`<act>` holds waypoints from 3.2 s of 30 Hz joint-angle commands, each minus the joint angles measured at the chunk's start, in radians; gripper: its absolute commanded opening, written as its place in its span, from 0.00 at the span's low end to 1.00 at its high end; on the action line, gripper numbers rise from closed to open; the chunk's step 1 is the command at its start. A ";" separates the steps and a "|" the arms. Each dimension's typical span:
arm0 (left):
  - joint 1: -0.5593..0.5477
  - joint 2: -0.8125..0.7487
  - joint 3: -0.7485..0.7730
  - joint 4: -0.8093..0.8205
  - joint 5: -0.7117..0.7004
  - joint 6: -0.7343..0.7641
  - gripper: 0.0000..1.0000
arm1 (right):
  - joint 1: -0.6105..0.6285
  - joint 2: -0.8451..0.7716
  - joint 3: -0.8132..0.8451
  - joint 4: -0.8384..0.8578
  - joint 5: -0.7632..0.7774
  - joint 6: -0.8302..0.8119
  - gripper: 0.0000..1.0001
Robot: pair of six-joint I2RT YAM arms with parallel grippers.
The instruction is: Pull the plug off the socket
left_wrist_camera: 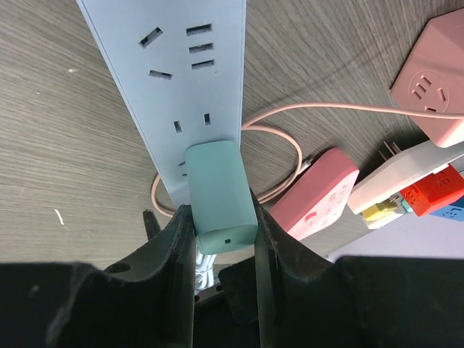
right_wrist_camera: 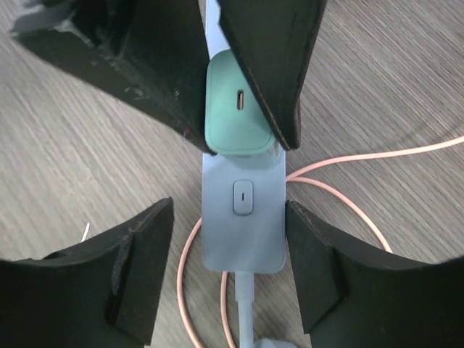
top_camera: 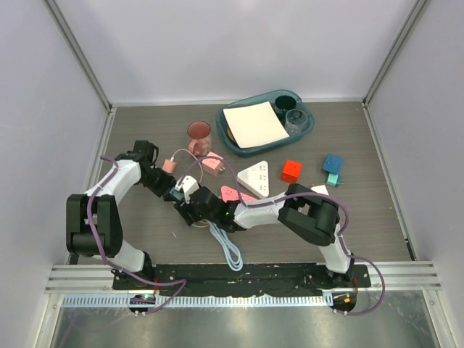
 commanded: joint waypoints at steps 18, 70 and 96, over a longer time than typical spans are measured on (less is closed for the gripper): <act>-0.007 0.005 0.119 -0.031 0.041 0.008 0.00 | -0.005 0.212 0.061 -0.072 -0.047 0.145 0.01; 0.017 0.055 0.254 -0.067 -0.068 0.110 0.00 | 0.021 0.346 0.116 -0.193 -0.048 0.208 0.01; 0.091 -0.028 0.332 -0.156 -0.328 0.140 0.00 | 0.021 0.235 0.078 -0.141 -0.079 0.218 0.06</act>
